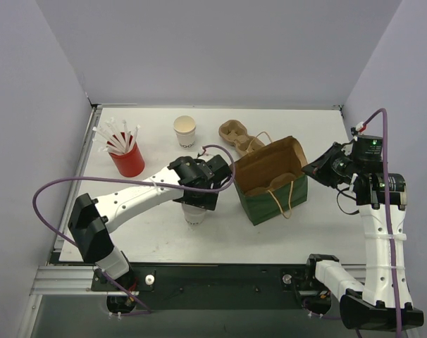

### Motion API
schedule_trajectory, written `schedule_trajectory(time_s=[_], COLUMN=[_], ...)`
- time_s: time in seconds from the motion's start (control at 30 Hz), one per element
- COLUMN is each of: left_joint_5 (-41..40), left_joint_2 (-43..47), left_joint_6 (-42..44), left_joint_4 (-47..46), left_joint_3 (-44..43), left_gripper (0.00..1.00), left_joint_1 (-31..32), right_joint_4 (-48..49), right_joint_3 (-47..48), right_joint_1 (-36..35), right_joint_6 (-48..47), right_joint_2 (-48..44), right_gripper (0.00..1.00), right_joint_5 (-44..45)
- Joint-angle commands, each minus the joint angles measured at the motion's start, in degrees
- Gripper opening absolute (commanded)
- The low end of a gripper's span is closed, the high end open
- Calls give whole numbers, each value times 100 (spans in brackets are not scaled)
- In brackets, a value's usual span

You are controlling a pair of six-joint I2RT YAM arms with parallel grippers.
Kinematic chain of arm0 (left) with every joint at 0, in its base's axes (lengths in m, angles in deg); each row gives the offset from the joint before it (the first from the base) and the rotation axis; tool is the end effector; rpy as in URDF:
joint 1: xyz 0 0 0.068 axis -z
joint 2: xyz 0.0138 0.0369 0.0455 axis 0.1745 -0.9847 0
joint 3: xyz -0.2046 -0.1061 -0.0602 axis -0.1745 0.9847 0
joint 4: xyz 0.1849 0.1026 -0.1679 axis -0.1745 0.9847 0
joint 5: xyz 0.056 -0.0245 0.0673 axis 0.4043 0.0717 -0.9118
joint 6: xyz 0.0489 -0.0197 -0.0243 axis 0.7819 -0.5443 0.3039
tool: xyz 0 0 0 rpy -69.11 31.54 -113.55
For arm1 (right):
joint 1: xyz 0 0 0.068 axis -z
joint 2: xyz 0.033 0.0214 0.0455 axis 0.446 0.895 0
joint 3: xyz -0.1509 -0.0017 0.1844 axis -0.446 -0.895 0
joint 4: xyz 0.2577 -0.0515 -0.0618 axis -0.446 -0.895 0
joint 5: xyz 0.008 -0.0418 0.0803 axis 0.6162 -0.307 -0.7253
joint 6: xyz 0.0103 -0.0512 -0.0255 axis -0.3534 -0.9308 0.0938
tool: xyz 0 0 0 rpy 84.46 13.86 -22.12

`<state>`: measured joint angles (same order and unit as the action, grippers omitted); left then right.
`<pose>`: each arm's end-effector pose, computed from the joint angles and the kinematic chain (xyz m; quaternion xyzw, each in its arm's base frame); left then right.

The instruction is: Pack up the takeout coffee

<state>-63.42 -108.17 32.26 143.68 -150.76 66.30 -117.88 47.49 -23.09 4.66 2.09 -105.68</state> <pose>0.1891 -0.2560 0.2432 0.1063 0.9709 0.0356 0.2115 0.2133 0.0040 0.3855 0.1978 0.8264 0.3136 0.4238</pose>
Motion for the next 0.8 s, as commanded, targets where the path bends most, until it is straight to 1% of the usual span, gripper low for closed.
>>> schedule_trajectory(time_s=[0.0, 0.13, 0.17, 0.2, 0.3, 0.33, 0.4, 0.43, 0.53, 0.7, 0.73, 0.77], left_joint_5=[-370, -572, -677, -748, -1108, -1196, -1416, -1503, -1767, -1742, -1689, -1436], left_joint_2=[223, 488, 514, 567, 646, 681, 795, 839, 945, 1147, 1173, 1243], left_joint_6=[-29, -117, -126, -178, -328, -363, -433, -451, -504, -163, -92, 5], left_joint_4=[786, 1059, 1121, 1304, 1682, 1745, 1894, 1938, 2097, 1896, 1834, 1746], left_joint_3=[-872, -1460, -1601, -1933, -2427, -2733, -2981, -3261, -3640, -4046, -4063, -3994], left_gripper=[40, 40, 40, 40, 40, 40, 40, 39, 39, 39, 39, 39], left_joint_1=[-9, -26, -26, -26, -35, -35, -35, -35, -35, -35, -35, -35], right_joint_4=[73, 125, 117, 117, 161, 221, 266, 275, 275, 328, 362, 371], right_joint_3=[16, 174, 218, 236, 333, 350, 377, 394, 429, 569, 614, 666], right_joint_1=[-6, -304, -470, -759, -1182, -1253, -1368, -1429, -1604, -1922, -1965, -2070], right_joint_6=[56, 144, 161, 170, 267, 276, 276, 267, 215, 171, 162, 162], right_joint_2=[30, 189, 259, 294, 452, 487, 593, 637, 813, 1067, 1103, 1190], right_gripper=[0, 0, 0, 0, 0, 0, 0, 0, 0, 0, 0, 0], right_joint_5=[-311, -339, -260, -51, 162, 249, 329, 381, 417, 610, 619, 637])
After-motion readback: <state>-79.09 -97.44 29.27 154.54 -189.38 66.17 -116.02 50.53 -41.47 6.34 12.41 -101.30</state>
